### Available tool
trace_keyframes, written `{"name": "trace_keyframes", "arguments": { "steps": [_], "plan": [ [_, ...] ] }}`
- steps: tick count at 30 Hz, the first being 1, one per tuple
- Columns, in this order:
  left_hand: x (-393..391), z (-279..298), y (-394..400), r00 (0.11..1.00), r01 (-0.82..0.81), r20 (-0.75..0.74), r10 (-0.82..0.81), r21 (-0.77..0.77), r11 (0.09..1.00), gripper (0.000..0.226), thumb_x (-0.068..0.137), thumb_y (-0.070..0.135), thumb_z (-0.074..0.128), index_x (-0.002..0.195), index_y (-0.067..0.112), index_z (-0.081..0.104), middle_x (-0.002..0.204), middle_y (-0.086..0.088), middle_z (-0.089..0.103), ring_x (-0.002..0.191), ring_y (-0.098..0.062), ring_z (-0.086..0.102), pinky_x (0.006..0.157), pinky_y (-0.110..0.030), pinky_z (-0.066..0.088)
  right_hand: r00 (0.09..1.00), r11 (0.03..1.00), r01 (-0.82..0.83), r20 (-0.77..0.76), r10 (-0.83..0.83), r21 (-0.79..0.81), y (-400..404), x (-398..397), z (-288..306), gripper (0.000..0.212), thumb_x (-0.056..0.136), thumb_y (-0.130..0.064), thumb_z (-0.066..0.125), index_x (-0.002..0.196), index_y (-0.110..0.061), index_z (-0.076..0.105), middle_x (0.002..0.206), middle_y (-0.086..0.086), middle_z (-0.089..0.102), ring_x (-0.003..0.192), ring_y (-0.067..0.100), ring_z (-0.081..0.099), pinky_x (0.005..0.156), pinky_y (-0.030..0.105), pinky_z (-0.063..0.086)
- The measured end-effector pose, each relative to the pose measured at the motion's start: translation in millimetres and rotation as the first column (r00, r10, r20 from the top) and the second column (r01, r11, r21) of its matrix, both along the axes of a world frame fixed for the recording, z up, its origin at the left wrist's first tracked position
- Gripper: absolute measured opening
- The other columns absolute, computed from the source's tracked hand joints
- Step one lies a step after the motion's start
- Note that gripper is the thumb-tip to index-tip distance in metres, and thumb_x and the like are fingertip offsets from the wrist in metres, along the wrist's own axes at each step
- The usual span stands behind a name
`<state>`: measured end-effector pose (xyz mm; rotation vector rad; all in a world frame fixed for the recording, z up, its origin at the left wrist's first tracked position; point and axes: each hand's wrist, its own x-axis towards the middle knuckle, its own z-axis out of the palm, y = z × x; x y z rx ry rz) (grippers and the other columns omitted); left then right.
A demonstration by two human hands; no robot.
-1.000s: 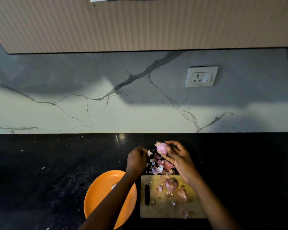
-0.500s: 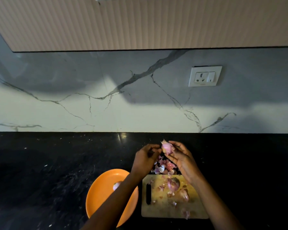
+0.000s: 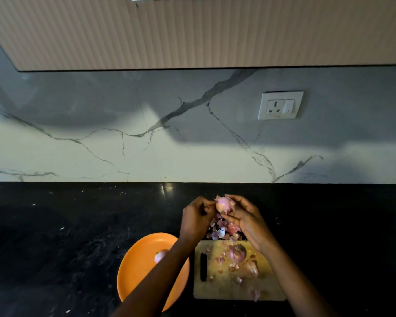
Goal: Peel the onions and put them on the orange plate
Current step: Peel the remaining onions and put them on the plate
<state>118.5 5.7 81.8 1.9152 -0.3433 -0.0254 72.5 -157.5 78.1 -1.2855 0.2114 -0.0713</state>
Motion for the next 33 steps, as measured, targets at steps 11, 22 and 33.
{"name": "trace_keyframes", "arguments": {
  "steps": [11,22,33],
  "plan": [
    [2,8,2,0.991,0.074,-0.108,-0.084,-0.092,0.993,0.015,0.088,0.018,0.077,0.097,0.016,0.064,0.085,0.004,0.072,0.079,-0.002,0.070,0.072,-0.019,0.056,1.000,0.999,0.027,-0.008,-0.028,-0.044,1,5,5,0.024,0.099,-0.013,0.058,0.122,-0.009,0.065,0.123,0.008,0.070,0.111,0.022,0.070,0.097,0.041,0.055],
    [4,1,9,0.984,0.132,-0.101,-0.145,-0.122,0.984,0.014,0.090,0.016,0.074,0.100,0.010,0.066,0.088,-0.001,0.073,0.083,-0.009,0.071,0.074,-0.021,0.056,1.000,0.999,0.019,-0.001,-0.019,-0.028,-1,1,4,0.026,0.099,-0.011,0.058,0.124,-0.006,0.063,0.124,0.009,0.070,0.112,0.025,0.069,0.096,0.039,0.057],
    [4,-4,7,0.987,0.092,-0.114,-0.109,-0.148,0.985,0.008,0.091,0.012,0.072,0.096,0.010,0.066,0.086,0.002,0.072,0.087,-0.017,0.071,0.082,-0.038,0.059,1.000,0.999,0.020,0.017,-0.020,-0.041,2,0,6,0.026,0.097,-0.013,0.060,0.122,-0.009,0.065,0.121,0.006,0.072,0.114,0.024,0.068,0.094,0.038,0.058]
  ]
}}
